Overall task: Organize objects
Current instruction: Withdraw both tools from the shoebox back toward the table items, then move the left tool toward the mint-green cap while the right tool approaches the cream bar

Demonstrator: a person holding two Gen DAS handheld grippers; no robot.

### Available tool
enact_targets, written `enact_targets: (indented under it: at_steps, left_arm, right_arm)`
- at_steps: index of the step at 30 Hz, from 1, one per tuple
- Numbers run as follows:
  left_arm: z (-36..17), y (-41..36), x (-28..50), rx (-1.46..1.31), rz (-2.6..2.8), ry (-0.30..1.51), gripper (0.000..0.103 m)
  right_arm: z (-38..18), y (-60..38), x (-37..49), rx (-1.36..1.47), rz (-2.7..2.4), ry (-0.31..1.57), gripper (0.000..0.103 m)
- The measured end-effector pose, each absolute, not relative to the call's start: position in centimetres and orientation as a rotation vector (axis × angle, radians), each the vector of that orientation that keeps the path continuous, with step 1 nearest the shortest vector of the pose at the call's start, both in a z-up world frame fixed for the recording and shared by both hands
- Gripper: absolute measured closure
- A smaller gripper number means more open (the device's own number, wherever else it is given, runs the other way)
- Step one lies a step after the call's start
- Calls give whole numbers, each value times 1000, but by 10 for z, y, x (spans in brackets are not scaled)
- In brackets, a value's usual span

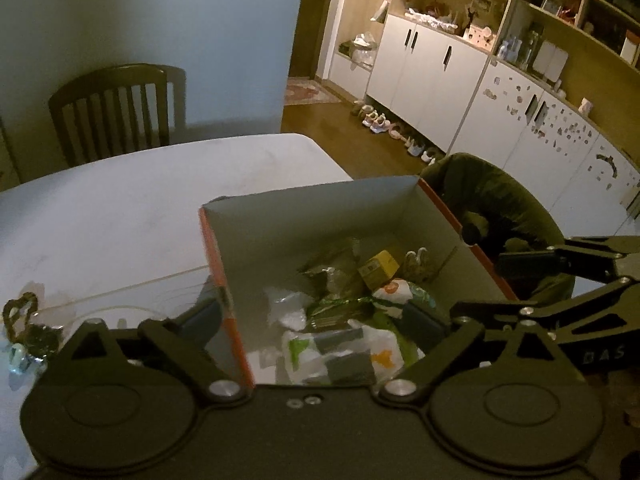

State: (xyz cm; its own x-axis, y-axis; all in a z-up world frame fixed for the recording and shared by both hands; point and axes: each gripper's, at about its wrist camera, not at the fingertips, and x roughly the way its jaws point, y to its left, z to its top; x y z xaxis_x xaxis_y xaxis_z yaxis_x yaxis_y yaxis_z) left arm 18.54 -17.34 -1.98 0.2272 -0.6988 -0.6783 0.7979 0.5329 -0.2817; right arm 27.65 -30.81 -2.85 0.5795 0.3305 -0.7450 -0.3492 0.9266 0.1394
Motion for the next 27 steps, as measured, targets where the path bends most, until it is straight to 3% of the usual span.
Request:
enact_targets:
  at_steps: [5,27]
  left_arm:
    - [-18,-145,192,123,-1031,829,1]
    - [-59,0,308,17,-835,846,0]
  right_arm:
    - [-23,-284,264,-24,417,850,21]
    - [-35,-149,251,-30,469,893,20]
